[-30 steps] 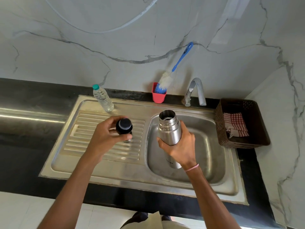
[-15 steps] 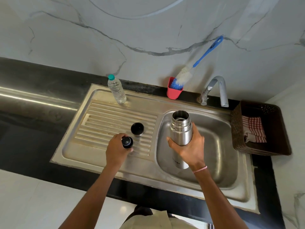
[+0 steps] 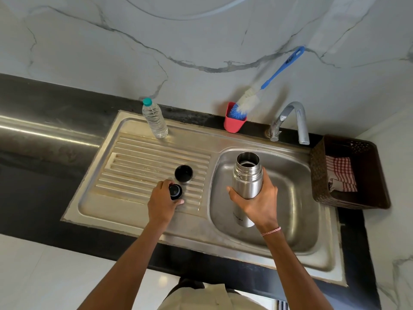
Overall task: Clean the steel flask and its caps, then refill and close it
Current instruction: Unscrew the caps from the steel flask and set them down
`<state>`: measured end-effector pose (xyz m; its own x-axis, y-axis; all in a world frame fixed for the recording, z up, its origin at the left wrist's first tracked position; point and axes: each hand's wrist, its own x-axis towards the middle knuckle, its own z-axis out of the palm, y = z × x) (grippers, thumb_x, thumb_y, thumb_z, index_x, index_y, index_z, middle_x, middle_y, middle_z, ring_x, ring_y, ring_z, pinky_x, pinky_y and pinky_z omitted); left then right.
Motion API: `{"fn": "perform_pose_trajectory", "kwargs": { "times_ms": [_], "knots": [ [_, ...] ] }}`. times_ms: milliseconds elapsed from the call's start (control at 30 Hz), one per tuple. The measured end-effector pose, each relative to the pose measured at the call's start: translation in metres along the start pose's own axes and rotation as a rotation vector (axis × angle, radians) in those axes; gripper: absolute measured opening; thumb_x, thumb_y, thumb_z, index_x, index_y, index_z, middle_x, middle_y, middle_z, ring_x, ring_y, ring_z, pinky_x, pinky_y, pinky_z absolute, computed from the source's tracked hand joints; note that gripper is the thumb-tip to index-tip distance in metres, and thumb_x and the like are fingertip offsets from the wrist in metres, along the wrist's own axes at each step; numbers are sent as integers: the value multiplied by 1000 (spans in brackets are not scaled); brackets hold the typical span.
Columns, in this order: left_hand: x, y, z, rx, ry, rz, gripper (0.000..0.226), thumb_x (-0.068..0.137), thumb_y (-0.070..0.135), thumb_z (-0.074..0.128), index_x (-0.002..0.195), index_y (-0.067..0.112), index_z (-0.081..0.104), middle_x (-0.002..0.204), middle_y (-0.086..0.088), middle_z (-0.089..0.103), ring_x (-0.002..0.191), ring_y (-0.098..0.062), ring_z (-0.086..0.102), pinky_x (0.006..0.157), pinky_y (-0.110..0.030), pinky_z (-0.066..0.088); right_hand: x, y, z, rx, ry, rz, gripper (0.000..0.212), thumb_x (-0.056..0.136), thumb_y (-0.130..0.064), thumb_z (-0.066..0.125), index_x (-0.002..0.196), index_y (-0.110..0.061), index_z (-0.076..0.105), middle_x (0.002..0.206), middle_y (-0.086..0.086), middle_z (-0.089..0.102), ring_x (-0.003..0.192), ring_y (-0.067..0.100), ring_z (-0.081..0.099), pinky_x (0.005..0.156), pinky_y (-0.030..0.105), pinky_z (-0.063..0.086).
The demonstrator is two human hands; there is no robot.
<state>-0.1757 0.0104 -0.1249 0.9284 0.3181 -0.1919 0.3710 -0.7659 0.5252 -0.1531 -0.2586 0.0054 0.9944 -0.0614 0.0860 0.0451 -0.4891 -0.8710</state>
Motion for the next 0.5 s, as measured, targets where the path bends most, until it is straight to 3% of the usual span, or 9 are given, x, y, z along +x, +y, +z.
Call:
{"fn": "perform_pose_trajectory", "kwargs": {
  "times_ms": [167, 333, 433, 500],
  "knots": [
    [-7, -11, 0, 69, 39, 30, 99, 66, 57, 90, 143, 12, 47, 134, -12, 58, 123, -34, 56, 92, -48, 55, -2, 5, -1, 0, 2, 19, 65, 61, -57, 88, 112, -32, 56, 97, -21, 70, 84, 9, 70, 84, 51, 58],
    [-35, -29, 10, 172, 116, 113, 104, 84, 82, 54, 153, 6, 37, 157, -19, 42, 144, -38, 42, 114, -52, 42, -7, 18, -8, -80, -45, 22, 67, 63, -57, 88, 114, -33, 53, 97, -18, 70, 82, 8, 69, 88, 48, 56],
    [-49, -39, 18, 233, 77, 127, 105, 88, 83, 37, 160, 7, 27, 167, -18, 28, 153, -37, 31, 121, -53, 34, -10, 28, -16, -170, -98, -5, 67, 65, -51, 91, 116, -30, 53, 93, -18, 69, 75, 5, 68, 78, 26, 56],
    [-55, -45, 23, 256, 41, 114, 105, 90, 82, 32, 162, 6, 21, 169, -19, 21, 155, -39, 26, 123, -55, 30, -11, 36, -20, -276, -130, -23, 69, 65, -51, 90, 118, -30, 52, 91, -19, 68, 70, 5, 66, 69, 20, 52]
  ]
}}
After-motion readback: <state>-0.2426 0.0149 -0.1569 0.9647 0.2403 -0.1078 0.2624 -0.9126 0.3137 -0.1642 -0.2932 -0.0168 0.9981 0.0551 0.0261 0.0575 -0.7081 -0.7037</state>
